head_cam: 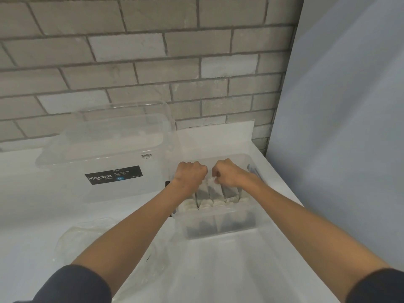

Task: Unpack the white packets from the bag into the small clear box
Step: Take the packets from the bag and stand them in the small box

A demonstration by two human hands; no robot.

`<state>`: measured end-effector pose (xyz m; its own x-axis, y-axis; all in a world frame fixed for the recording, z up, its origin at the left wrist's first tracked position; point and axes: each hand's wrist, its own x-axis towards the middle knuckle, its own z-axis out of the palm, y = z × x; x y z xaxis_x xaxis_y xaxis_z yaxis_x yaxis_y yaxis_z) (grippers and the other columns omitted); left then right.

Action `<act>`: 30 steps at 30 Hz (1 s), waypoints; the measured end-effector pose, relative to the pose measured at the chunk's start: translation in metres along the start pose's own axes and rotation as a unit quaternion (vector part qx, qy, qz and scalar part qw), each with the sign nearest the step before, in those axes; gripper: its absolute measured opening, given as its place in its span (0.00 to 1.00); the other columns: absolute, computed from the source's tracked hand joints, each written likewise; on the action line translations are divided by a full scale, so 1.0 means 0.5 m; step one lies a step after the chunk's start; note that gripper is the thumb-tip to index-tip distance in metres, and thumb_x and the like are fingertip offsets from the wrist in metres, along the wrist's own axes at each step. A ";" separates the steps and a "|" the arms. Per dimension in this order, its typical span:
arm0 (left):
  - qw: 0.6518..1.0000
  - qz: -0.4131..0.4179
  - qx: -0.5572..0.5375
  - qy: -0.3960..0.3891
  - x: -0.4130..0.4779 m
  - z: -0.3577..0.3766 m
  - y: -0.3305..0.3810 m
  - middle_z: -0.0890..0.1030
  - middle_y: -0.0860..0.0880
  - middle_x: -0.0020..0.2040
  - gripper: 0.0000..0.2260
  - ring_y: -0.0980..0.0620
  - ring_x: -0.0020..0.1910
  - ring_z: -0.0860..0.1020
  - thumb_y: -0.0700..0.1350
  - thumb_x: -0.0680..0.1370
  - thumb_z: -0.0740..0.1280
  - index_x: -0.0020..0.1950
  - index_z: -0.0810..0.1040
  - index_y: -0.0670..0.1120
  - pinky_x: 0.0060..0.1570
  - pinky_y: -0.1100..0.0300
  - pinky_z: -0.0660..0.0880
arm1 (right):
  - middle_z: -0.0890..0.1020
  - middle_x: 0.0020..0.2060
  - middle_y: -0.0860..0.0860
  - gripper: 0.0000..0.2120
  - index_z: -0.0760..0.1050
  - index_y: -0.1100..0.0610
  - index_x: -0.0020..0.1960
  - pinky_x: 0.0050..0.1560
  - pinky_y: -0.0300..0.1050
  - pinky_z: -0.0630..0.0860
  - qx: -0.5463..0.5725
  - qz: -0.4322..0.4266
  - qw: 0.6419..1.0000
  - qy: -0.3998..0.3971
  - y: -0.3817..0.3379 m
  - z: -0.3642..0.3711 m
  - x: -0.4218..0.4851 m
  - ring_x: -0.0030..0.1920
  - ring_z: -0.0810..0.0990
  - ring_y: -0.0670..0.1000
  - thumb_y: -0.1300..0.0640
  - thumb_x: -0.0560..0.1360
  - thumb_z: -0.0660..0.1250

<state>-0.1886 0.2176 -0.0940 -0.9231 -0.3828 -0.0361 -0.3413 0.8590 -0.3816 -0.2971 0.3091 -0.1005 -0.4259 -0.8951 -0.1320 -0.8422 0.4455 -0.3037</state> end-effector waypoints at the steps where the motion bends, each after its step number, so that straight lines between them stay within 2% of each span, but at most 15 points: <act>1: 1.000 0.001 -0.001 0.002 -0.002 0.001 0.001 0.77 0.45 0.56 0.09 0.46 0.53 0.78 0.41 0.80 0.62 0.60 0.74 0.46 0.45 0.58 0.67 | 0.77 0.58 0.60 0.13 0.76 0.63 0.60 0.56 0.49 0.76 -0.002 0.000 1.000 0.001 0.000 0.002 0.000 0.55 0.78 0.58 0.65 0.76 0.65; 4: 1.000 0.001 -0.005 0.019 -0.006 0.000 0.000 0.78 0.45 0.54 0.08 0.46 0.51 0.79 0.46 0.81 0.63 0.58 0.73 0.45 0.43 0.57 0.67 | 0.76 0.57 0.60 0.11 0.77 0.62 0.58 0.55 0.50 0.77 -0.016 -0.001 1.000 0.010 0.003 -0.003 -0.004 0.53 0.78 0.59 0.64 0.76 0.66; 9: 0.996 -0.007 -0.056 0.071 -0.018 -0.015 -0.019 0.78 0.47 0.55 0.13 0.45 0.51 0.79 0.52 0.80 0.63 0.60 0.73 0.46 0.43 0.56 0.68 | 0.77 0.54 0.59 0.09 0.79 0.61 0.54 0.52 0.50 0.77 -0.032 -0.016 0.998 0.056 -0.013 -0.048 -0.021 0.50 0.79 0.59 0.66 0.76 0.65; 13: 0.980 -0.030 -0.151 0.125 -0.050 -0.037 -0.055 0.80 0.47 0.54 0.12 0.44 0.51 0.79 0.51 0.79 0.63 0.59 0.75 0.48 0.45 0.55 0.70 | 0.78 0.54 0.58 0.09 0.79 0.59 0.54 0.52 0.49 0.77 -0.010 -0.038 0.995 0.087 -0.061 -0.089 -0.040 0.51 0.79 0.58 0.64 0.76 0.64; 17: 0.956 -0.061 -0.238 0.159 -0.119 -0.057 -0.119 0.82 0.50 0.52 0.10 0.46 0.52 0.79 0.50 0.78 0.63 0.57 0.77 0.51 0.46 0.55 0.71 | 0.80 0.50 0.56 0.10 0.81 0.59 0.54 0.50 0.46 0.78 0.030 -0.067 0.990 0.121 -0.148 -0.112 -0.065 0.45 0.79 0.53 0.63 0.77 0.63; 21: 0.944 -0.103 -0.280 0.142 -0.215 -0.051 -0.201 0.82 0.52 0.50 0.09 0.45 0.52 0.78 0.52 0.77 0.63 0.53 0.79 0.53 0.44 0.57 0.67 | 0.82 0.45 0.53 0.09 0.82 0.57 0.52 0.44 0.38 0.75 0.094 -0.120 0.983 0.106 -0.271 -0.104 -0.097 0.36 0.77 0.41 0.61 0.77 0.63; 24: 0.938 -0.133 -0.306 0.094 -0.289 -0.035 -0.260 0.82 0.51 0.46 0.07 0.45 0.49 0.78 0.52 0.76 0.64 0.47 0.80 0.53 0.42 0.56 0.68 | 0.83 0.41 0.53 0.07 0.82 0.56 0.49 0.44 0.40 0.79 0.128 -0.149 0.978 0.069 -0.358 -0.069 -0.116 0.36 0.82 0.45 0.60 0.77 0.65; 26: 0.930 -0.136 -0.338 0.043 -0.334 -0.017 -0.293 0.83 0.53 0.43 0.05 0.47 0.46 0.79 0.51 0.74 0.66 0.42 0.80 0.52 0.43 0.55 0.73 | 0.83 0.39 0.51 0.06 0.81 0.55 0.48 0.43 0.41 0.80 0.137 -0.156 0.977 0.046 -0.403 -0.036 -0.125 0.37 0.83 0.49 0.59 0.76 0.65; 30: 0.896 -0.114 -0.430 -0.009 -0.406 0.030 -0.324 0.83 0.54 0.33 0.07 0.57 0.35 0.82 0.50 0.73 0.69 0.37 0.81 0.50 0.42 0.59 0.78 | 0.79 0.33 0.44 0.06 0.82 0.55 0.48 0.37 0.36 0.77 0.128 -0.149 0.981 0.002 -0.449 0.031 -0.141 0.36 0.83 0.46 0.57 0.76 0.66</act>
<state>0.0570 0.1509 -0.0387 -0.8117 -0.5803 -0.0659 -0.5381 0.6992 0.4707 -0.0729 0.2720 -0.0377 -0.1758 -0.9844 0.0025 -0.8193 0.1449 -0.5547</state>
